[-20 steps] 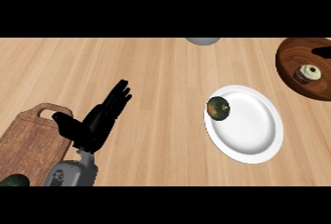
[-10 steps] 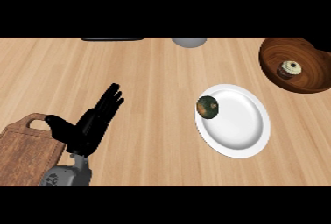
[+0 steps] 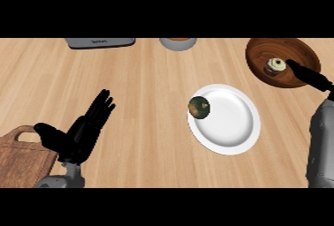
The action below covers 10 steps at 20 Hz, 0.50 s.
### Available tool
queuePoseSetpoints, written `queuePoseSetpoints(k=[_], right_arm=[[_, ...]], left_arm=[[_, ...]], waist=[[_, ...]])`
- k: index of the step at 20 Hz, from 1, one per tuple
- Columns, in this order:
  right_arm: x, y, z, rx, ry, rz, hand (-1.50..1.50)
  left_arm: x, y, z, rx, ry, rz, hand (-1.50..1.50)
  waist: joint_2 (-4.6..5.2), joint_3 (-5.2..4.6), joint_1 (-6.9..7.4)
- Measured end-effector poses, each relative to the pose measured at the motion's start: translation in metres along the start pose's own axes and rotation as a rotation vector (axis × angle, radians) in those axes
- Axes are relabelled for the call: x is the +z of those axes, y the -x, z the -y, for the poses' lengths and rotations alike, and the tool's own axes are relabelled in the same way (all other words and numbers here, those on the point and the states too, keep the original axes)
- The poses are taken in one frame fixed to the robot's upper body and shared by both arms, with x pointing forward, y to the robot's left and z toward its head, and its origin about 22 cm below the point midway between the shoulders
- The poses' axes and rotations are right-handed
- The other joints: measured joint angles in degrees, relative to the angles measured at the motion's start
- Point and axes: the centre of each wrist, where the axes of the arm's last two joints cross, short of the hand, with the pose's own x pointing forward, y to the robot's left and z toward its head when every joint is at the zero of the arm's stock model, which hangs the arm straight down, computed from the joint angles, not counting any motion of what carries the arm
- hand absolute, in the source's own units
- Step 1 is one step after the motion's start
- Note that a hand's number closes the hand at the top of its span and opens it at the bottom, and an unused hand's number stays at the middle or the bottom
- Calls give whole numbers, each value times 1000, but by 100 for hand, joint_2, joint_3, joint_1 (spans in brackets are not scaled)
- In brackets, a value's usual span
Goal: Pick the cupcake from the plate and place it in the bowl
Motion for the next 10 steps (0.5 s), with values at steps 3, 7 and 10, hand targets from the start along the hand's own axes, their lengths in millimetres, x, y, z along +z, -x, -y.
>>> queuePoseSetpoints(k=[3, 7, 10], right_arm=[[36, 7, 7, 3, -26, 14, 150], [82, 22, 30, 20, -64, -9, 150], [120, 34, 48, 38, -115, -53, 150]], left_arm=[[2, 1, -2, 0, -13, -2, 0], [3, 1, -4, 2, -21, -1, 0], [2, -1, -2, -1, -19, 4, 0]], waist=[[-21, -3, -79], [-24, 3, -117], [-7, 13, -123]])
